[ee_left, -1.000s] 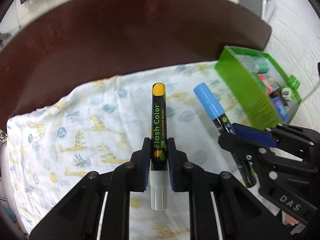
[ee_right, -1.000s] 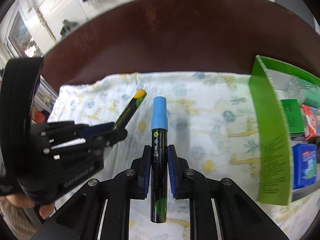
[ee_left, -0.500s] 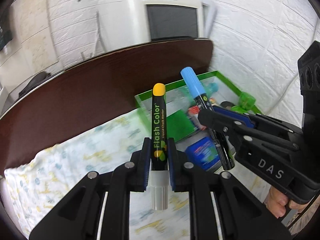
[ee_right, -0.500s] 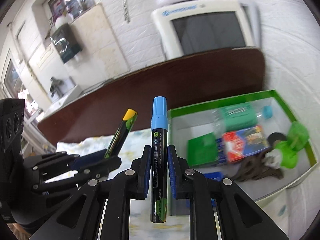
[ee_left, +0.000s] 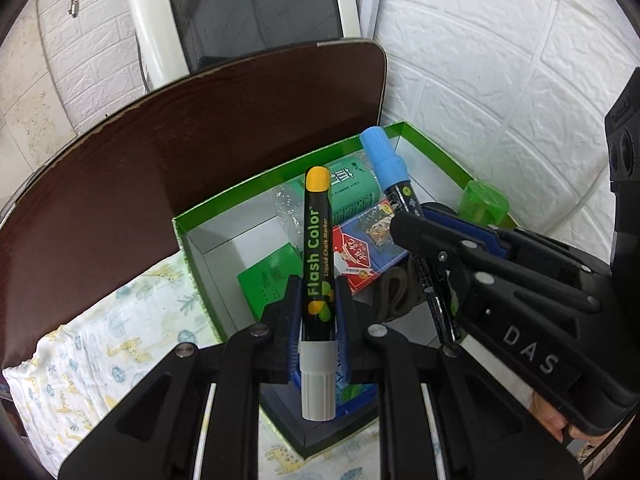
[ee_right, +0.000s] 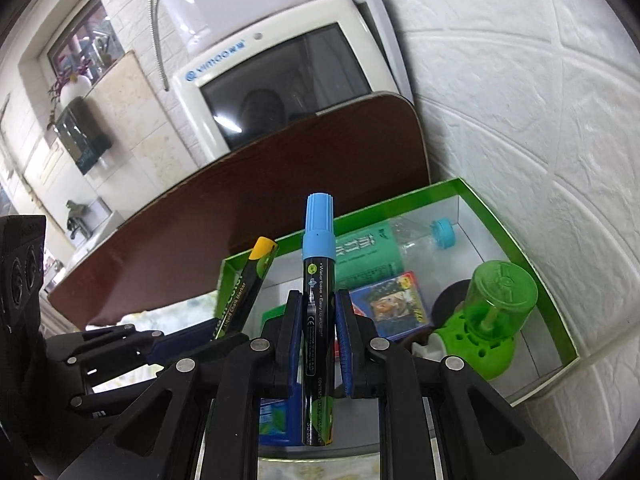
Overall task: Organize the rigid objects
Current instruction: 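Carry both markers into the box and open both grippers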
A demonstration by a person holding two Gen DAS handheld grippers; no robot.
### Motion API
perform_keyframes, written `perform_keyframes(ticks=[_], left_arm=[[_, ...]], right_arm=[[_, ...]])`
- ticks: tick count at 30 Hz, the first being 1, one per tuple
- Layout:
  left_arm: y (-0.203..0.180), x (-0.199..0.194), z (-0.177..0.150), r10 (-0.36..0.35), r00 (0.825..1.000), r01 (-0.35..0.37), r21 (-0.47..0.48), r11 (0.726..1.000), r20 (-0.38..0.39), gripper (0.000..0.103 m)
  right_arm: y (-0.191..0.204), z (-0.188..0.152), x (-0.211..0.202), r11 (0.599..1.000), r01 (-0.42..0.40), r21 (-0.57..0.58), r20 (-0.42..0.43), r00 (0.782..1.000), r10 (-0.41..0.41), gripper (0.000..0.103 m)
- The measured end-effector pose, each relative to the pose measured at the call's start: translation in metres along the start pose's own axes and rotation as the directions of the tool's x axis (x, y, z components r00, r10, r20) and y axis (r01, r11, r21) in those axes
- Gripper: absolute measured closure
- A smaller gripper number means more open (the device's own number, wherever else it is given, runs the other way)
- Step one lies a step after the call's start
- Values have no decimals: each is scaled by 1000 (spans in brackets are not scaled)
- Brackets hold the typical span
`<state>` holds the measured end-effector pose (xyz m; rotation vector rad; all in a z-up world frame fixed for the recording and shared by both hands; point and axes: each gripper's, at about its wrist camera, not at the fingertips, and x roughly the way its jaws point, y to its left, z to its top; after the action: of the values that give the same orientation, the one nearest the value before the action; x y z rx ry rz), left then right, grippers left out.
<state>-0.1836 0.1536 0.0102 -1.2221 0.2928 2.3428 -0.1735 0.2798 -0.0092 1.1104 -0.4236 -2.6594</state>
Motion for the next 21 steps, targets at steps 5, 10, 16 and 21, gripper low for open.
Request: perform_keyframes(ticks=[5, 10, 16, 21], left_arm=[[-7, 13, 1, 37, 999, -37, 17, 999, -21, 89], [-6, 21, 4, 49, 998, -49, 9, 999, -30, 89], [-4, 25, 4, 51, 998, -51, 1, 999, -36, 89], [-1, 24, 3, 60, 998, -60, -6, 998, -37, 89]], right_arm=[[-13, -5, 13, 1000, -10, 13, -33, 999, 10, 85], [-20, -7, 20, 1000, -12, 26, -47, 999, 13, 85], [-22, -8, 23, 999, -15, 34, -52, 998, 17, 85], [-23, -7, 24, 999, -16, 38, -54, 998, 18, 85]])
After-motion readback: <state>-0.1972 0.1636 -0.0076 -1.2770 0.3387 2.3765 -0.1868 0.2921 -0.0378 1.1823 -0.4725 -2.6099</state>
